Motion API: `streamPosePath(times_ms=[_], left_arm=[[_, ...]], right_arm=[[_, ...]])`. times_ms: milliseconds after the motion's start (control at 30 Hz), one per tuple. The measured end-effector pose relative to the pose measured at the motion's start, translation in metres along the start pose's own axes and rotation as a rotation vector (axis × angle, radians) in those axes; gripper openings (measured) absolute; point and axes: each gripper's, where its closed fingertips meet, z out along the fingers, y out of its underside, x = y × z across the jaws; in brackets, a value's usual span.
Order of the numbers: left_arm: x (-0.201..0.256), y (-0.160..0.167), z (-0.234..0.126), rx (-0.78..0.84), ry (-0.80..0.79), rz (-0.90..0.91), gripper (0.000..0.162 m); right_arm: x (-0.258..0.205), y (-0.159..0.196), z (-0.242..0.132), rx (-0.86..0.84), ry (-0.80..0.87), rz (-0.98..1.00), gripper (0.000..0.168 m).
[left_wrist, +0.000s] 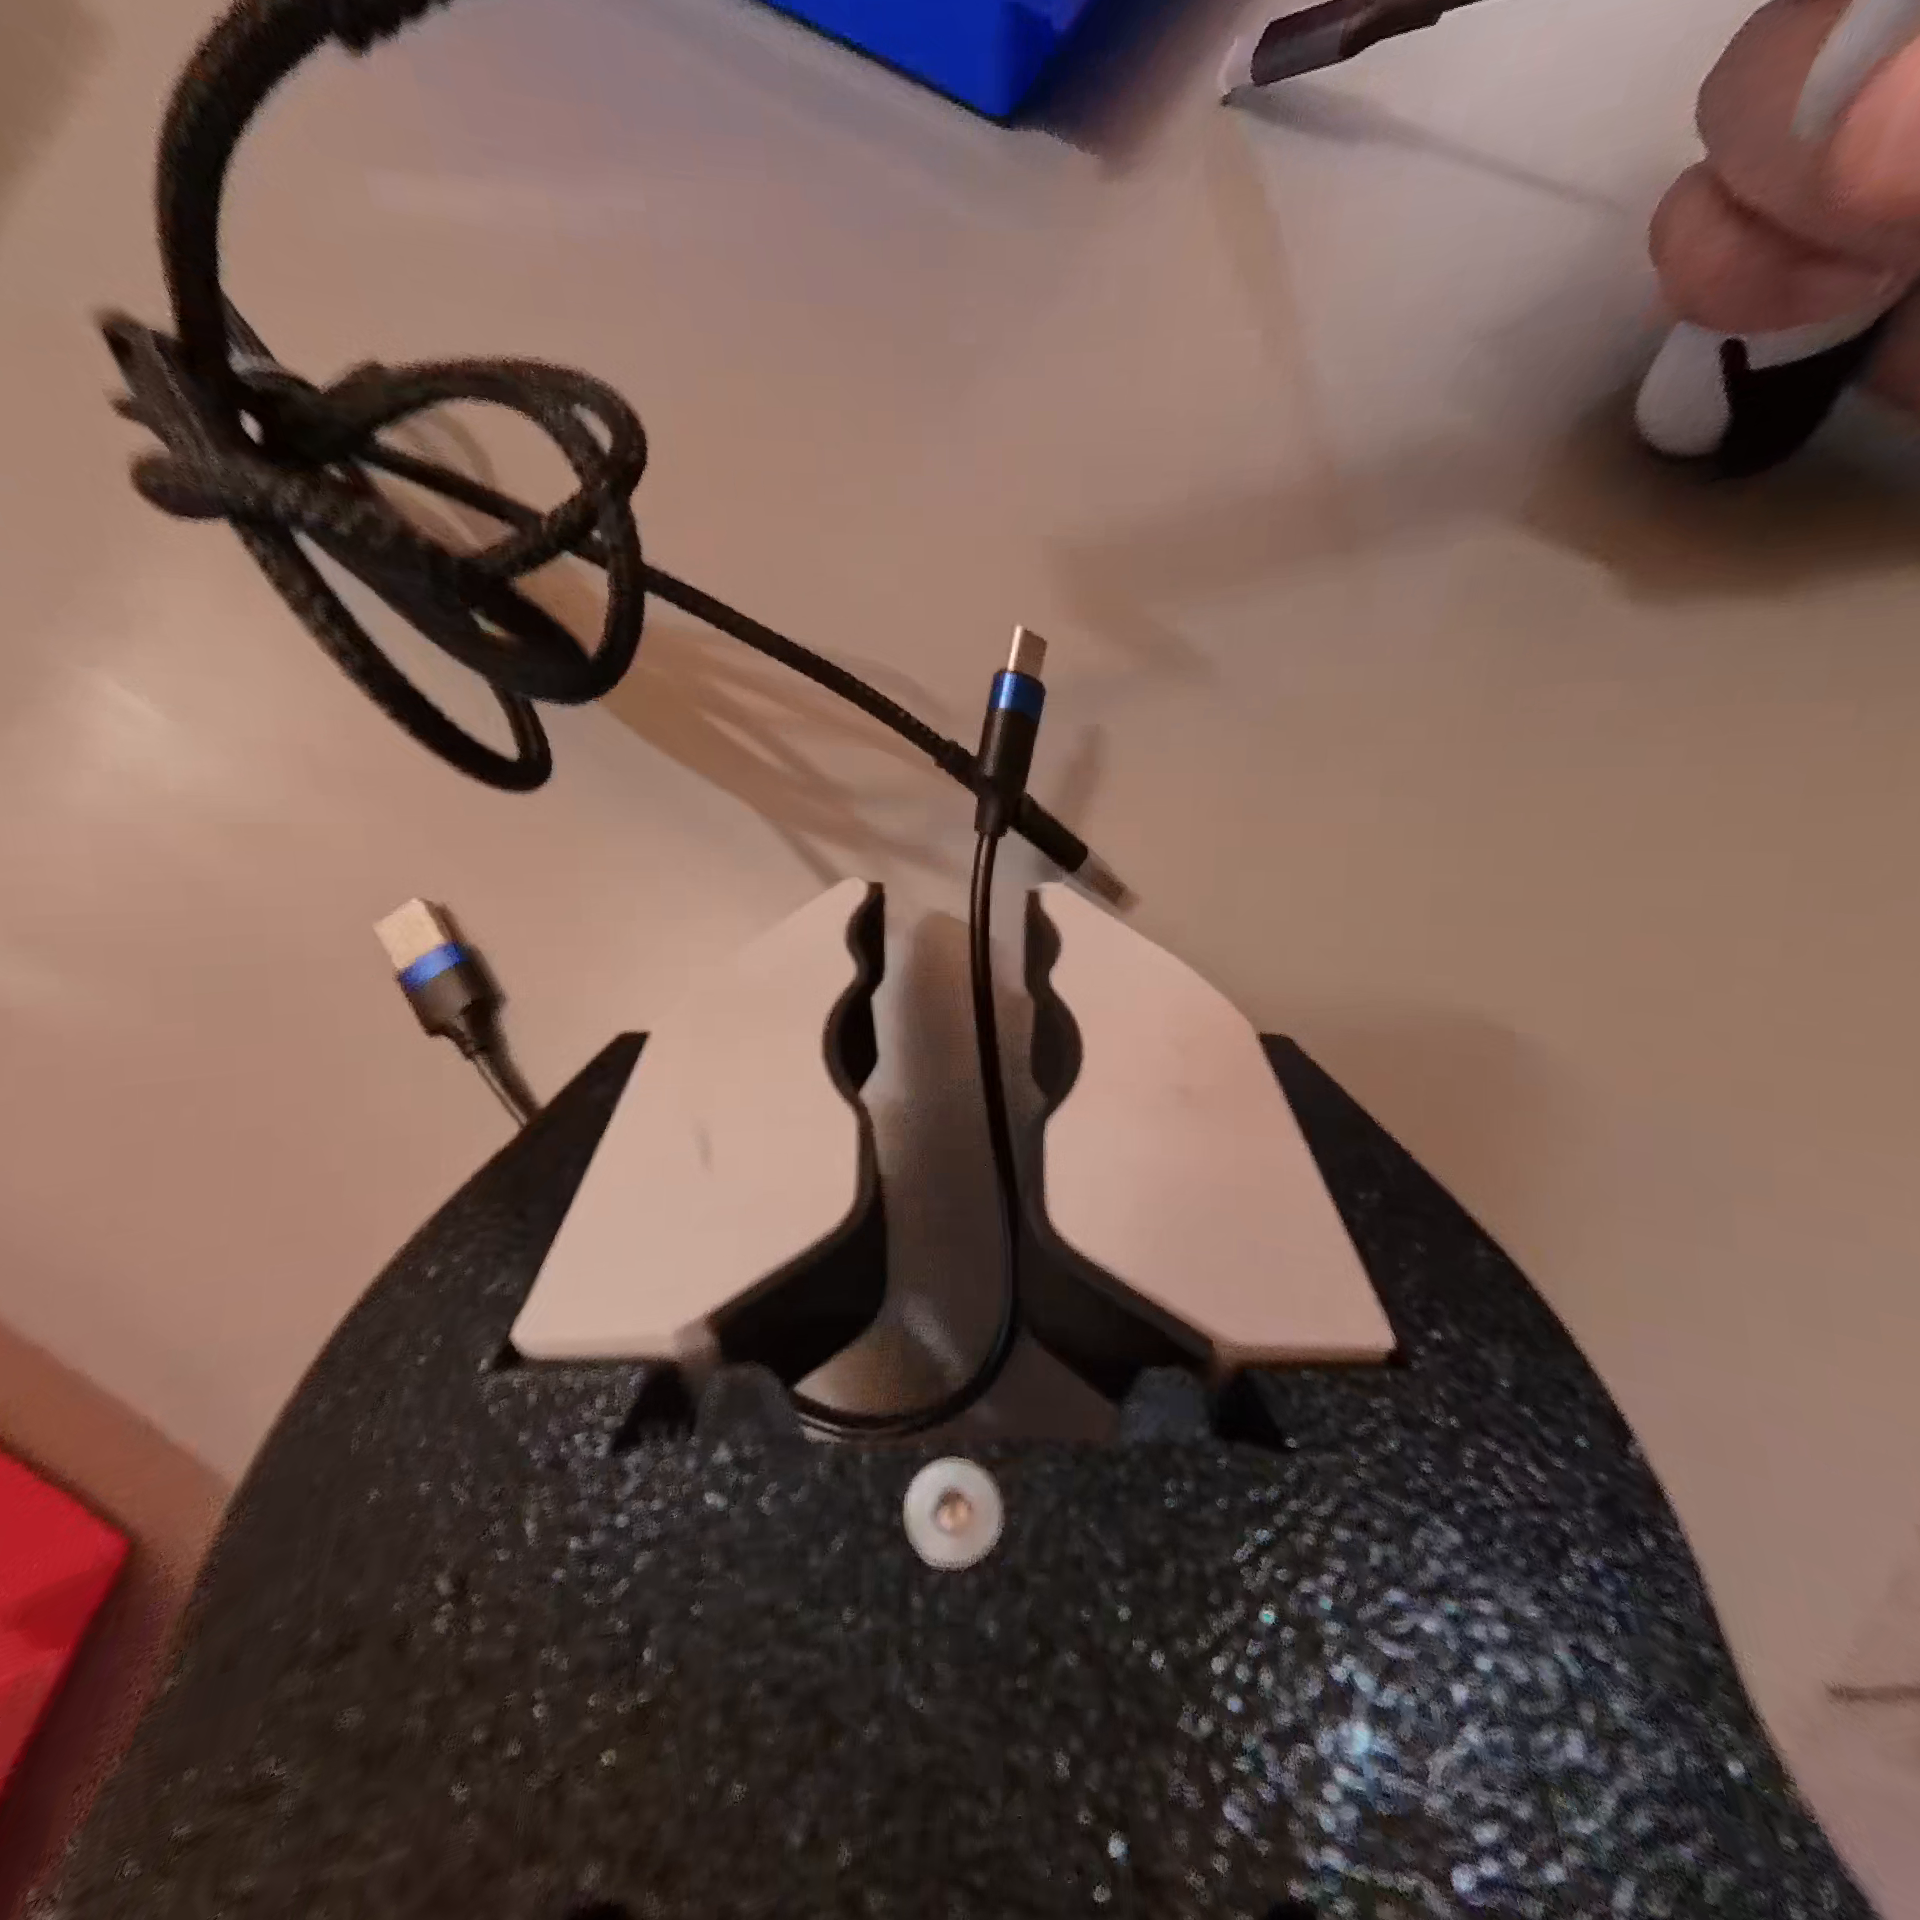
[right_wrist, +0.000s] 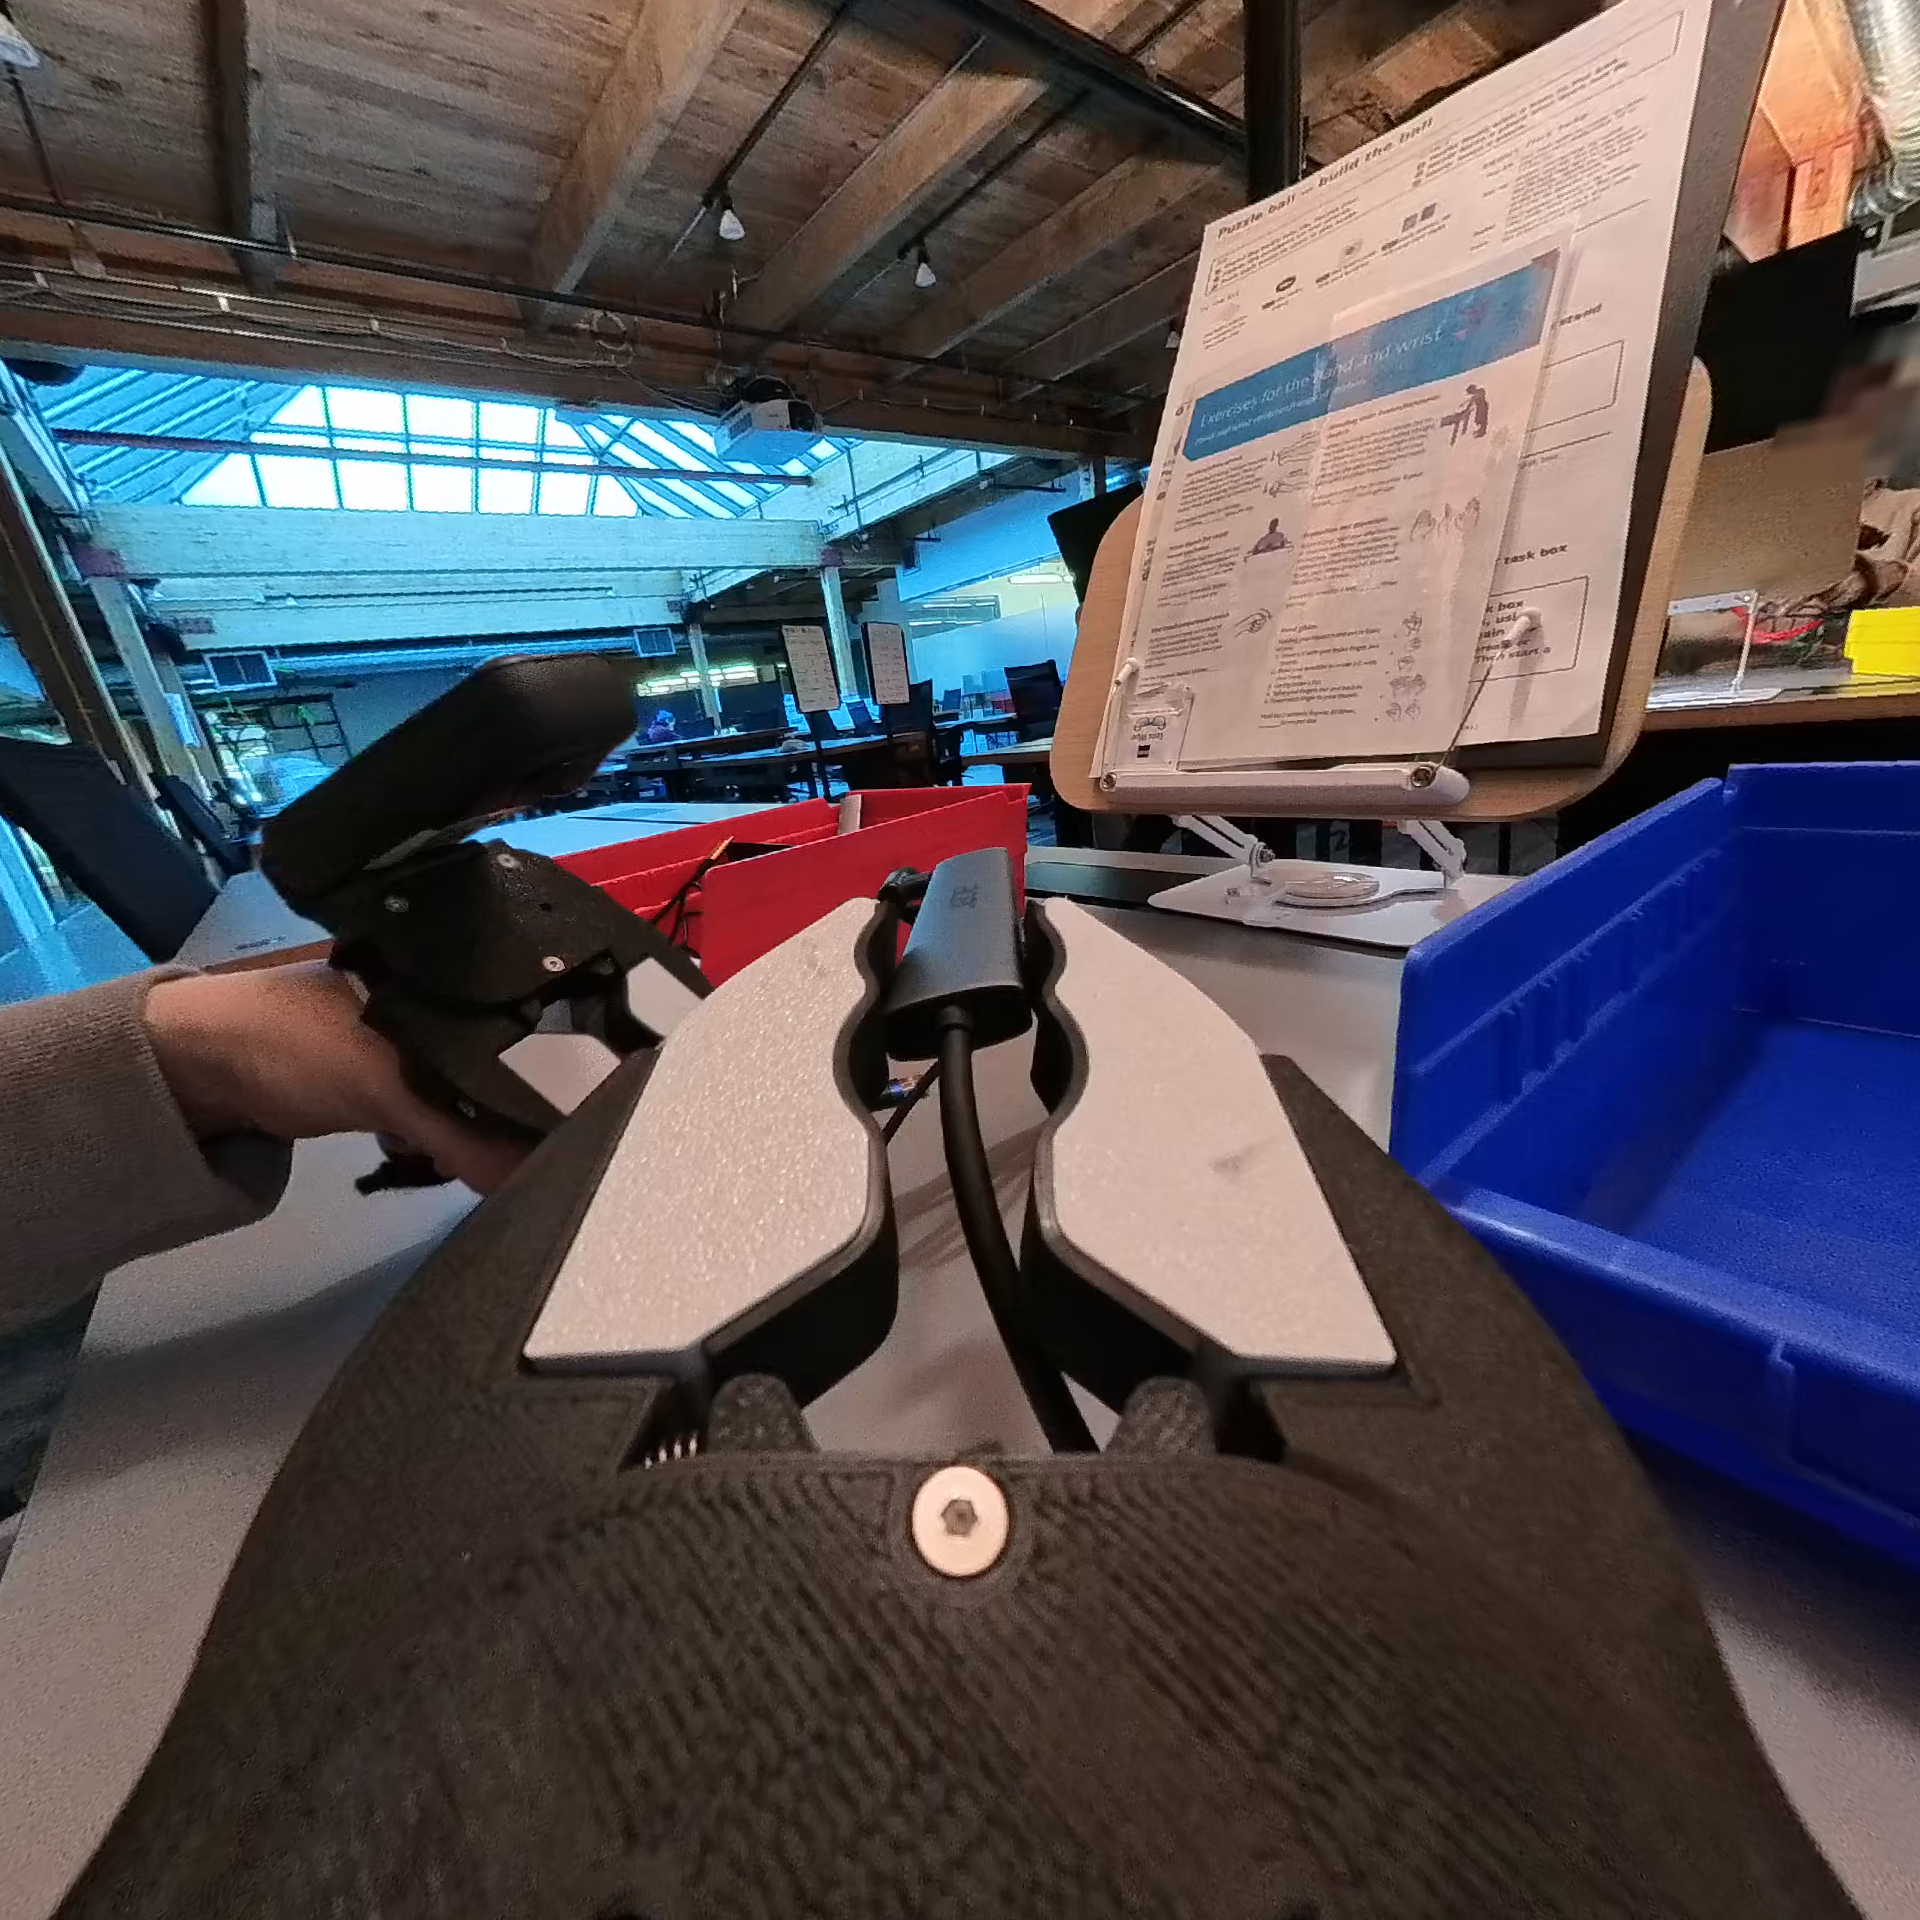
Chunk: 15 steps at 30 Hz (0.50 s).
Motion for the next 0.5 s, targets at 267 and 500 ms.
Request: streamPosePath(times_ms=[267, 500], left_arm=[[0.000, -0.018, -0.003, 0.049, -0.304, 0.431, 0.027], [-0.002, -0.024, 0.004, 0.058, -0.551, 0.494, 0.032]], right_arm=[[0.001, 0.000, 0.000, 0.003, 0.000, 0.009, 0.024], [0.001, 0.000, 0.000, 0.002, 0.001, 0.004, 0.024]])
